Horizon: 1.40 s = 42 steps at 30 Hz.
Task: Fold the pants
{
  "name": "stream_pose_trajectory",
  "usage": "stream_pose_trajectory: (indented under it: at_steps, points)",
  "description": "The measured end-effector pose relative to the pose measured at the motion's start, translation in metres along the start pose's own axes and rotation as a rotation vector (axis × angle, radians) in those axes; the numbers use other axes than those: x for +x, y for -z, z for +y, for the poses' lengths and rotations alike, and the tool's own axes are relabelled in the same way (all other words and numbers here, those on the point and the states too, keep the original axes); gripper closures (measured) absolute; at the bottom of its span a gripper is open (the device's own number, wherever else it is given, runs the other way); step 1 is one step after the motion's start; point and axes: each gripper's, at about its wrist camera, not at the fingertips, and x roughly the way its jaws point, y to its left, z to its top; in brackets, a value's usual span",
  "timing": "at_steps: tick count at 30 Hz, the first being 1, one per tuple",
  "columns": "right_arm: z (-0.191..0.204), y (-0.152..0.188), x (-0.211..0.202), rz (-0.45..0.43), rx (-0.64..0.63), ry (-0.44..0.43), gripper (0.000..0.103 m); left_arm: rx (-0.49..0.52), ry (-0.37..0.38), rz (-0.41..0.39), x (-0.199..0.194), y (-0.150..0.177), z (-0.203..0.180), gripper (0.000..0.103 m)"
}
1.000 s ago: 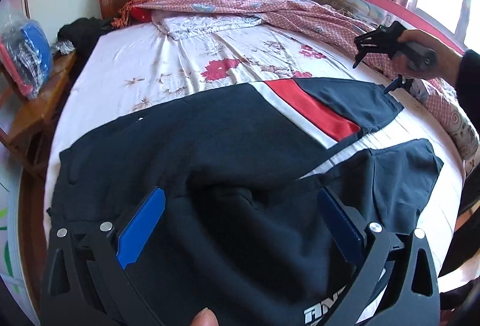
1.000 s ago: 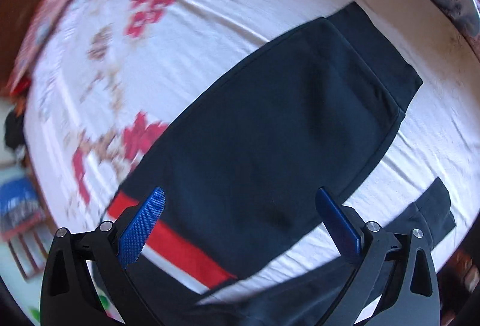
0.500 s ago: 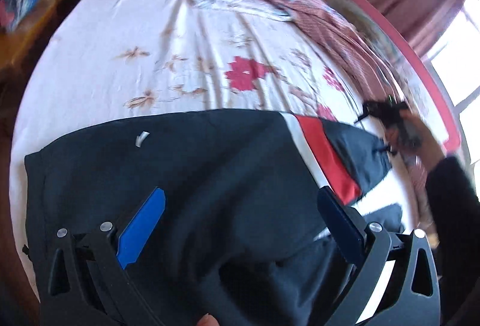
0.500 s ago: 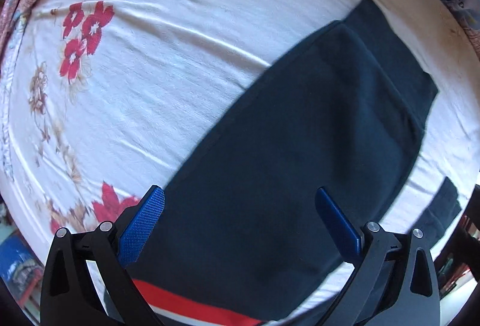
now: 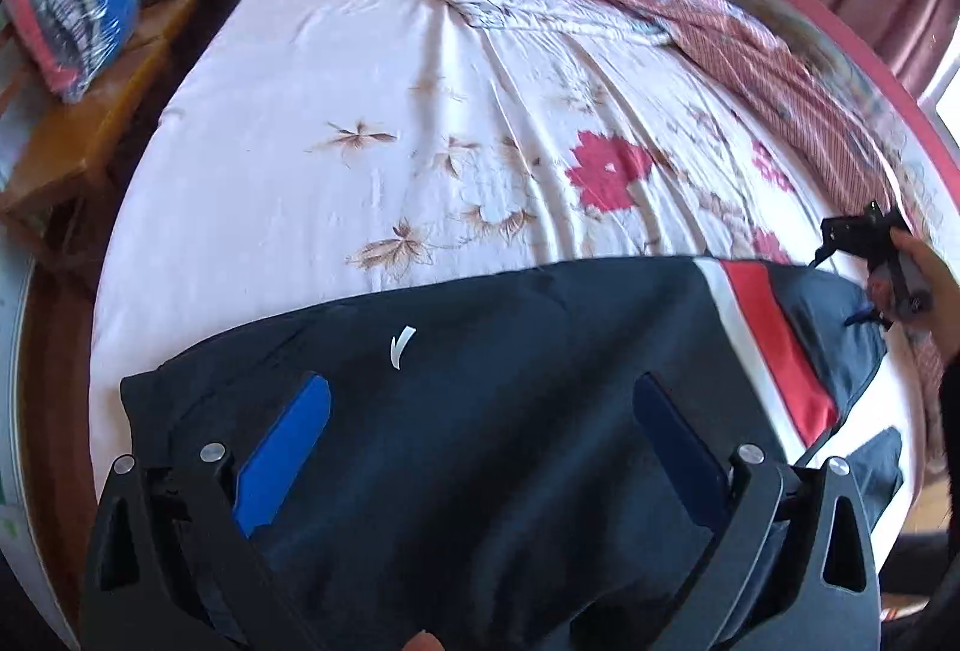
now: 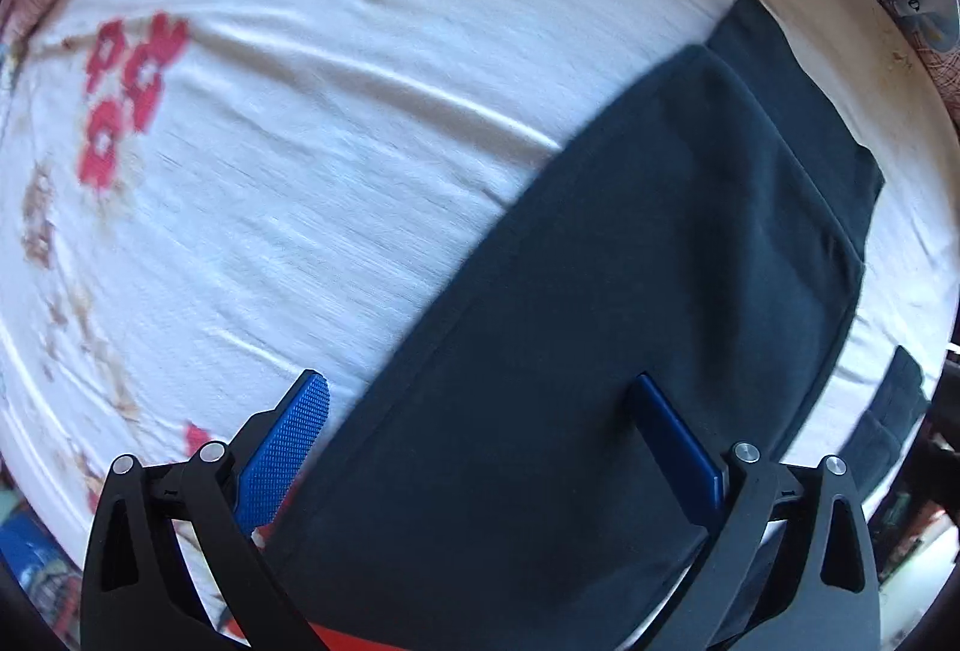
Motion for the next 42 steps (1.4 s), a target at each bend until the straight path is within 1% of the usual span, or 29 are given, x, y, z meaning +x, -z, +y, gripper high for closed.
stream_pose_trajectory:
  at_steps: [2, 4, 6, 7, 9, 10, 11, 12, 13, 15, 16, 17, 18, 20, 21, 22, 23, 24, 26, 27, 29, 30, 31, 33, 36, 38, 40, 41, 42]
  points:
    - [0.001, 0.006, -0.004, -0.012, 0.004, -0.001, 0.009, 0.031, -0.013, 0.004, 0.001, 0.000, -0.003, 0.002]
    - [-0.002, 0.006, -0.008, -0.023, 0.006, 0.000, 0.021, 0.074, -0.049, -0.005, -0.001, -0.002, -0.006, 0.002]
    - [-0.004, 0.006, -0.013, -0.028, -0.002, -0.012, 0.037, 0.119, -0.060, -0.009, -0.004, -0.005, -0.008, 0.002]
    - [-0.004, 0.006, -0.015, -0.033, -0.002, -0.018, 0.040, 0.147, -0.064, -0.006, -0.005, -0.008, -0.008, 0.002]
    - [-0.003, 0.012, -0.019, -0.043, -0.009, -0.037, 0.050, 0.200, -0.078, 0.001, -0.005, -0.016, -0.010, 0.002]
    - [-0.004, 0.014, -0.021, -0.052, -0.005, -0.053, 0.053, 0.221, -0.075, 0.002, -0.004, -0.020, -0.009, 0.002]
    - [-0.005, 0.018, -0.025, -0.060, -0.003, -0.067, 0.059, 0.227, -0.071, 0.013, -0.003, -0.023, -0.007, 0.002]
    - [-0.013, 0.019, -0.029, -0.067, -0.004, -0.082, 0.063, 0.214, -0.061, 0.025, 0.000, -0.030, -0.002, 0.002]
    - [-0.017, 0.018, -0.029, -0.072, -0.006, -0.104, 0.065, 0.200, -0.038, 0.037, 0.002, -0.035, 0.003, 0.002]
    - [-0.027, 0.019, -0.034, -0.078, -0.012, -0.131, 0.074, 0.139, 0.015, 0.074, 0.010, -0.046, 0.015, 0.002]
    - [-0.032, 0.019, -0.036, -0.081, -0.014, -0.150, 0.076, 0.108, 0.045, 0.087, 0.012, -0.050, 0.020, 0.002]
    - [-0.036, 0.017, -0.036, -0.081, -0.021, -0.161, 0.078, 0.067, 0.114, 0.137, 0.020, -0.056, 0.028, 0.002]
    - [-0.041, 0.019, -0.039, -0.080, -0.027, -0.172, 0.079, 0.035, 0.138, 0.165, 0.026, -0.058, 0.032, 0.003]
    - [-0.050, 0.020, -0.045, -0.084, -0.043, -0.181, 0.079, -0.038, 0.139, 0.167, 0.033, -0.062, 0.041, 0.003]
    - [-0.051, 0.020, -0.047, -0.090, -0.059, -0.178, 0.079, -0.061, 0.177, 0.202, 0.039, -0.064, 0.046, 0.002]
    - [-0.052, 0.022, -0.047, -0.094, -0.065, -0.177, 0.079, -0.075, 0.226, 0.268, 0.049, -0.064, 0.049, 0.002]
    - [-0.052, 0.023, -0.048, -0.098, -0.072, -0.174, 0.079, -0.063, 0.267, 0.348, 0.061, -0.064, 0.050, 0.002]
    - [-0.054, 0.023, -0.049, -0.100, -0.077, -0.173, 0.079, -0.036, 0.256, 0.364, 0.064, -0.065, 0.050, 0.002]
    - [-0.054, 0.025, -0.048, -0.100, -0.080, -0.175, 0.079, 0.081, 0.236, 0.419, 0.073, -0.066, 0.044, 0.002]
    - [-0.051, 0.028, -0.044, -0.099, -0.087, -0.172, 0.079, 0.155, 0.204, 0.437, 0.078, -0.067, 0.042, 0.002]
    - [-0.044, 0.031, -0.042, -0.100, -0.089, -0.172, 0.079, 0.299, 0.128, 0.427, 0.083, -0.069, 0.039, 0.002]
    - [-0.048, 0.030, -0.043, -0.100, -0.095, -0.169, 0.079, 0.326, 0.104, 0.420, 0.085, -0.070, 0.041, 0.002]
    - [-0.049, 0.031, -0.044, -0.102, -0.097, -0.169, 0.079, 0.354, 0.094, 0.439, 0.091, -0.070, 0.042, 0.002]
    - [-0.047, 0.036, -0.043, -0.101, -0.097, -0.170, 0.079, 0.390, 0.094, 0.500, 0.104, -0.065, 0.044, 0.002]
    - [-0.052, 0.035, -0.045, -0.101, -0.101, -0.167, 0.079, 0.511, 0.040, 0.571, 0.122, -0.049, 0.037, 0.002]
    - [-0.045, 0.034, -0.035, -0.100, -0.106, -0.164, 0.079, 0.522, 0.035, 0.598, 0.128, -0.045, 0.034, 0.003]
    - [-0.036, 0.036, -0.031, -0.101, -0.106, -0.165, 0.079, 0.549, 0.037, 0.587, 0.125, -0.043, 0.028, 0.014]
    - [-0.038, 0.036, -0.030, -0.102, -0.105, -0.170, 0.079, 0.559, 0.047, 0.581, 0.121, -0.042, 0.026, 0.026]
    - [-0.039, 0.036, -0.030, -0.102, -0.105, -0.174, 0.080, 0.543, 0.067, 0.591, 0.119, -0.043, 0.026, 0.049]
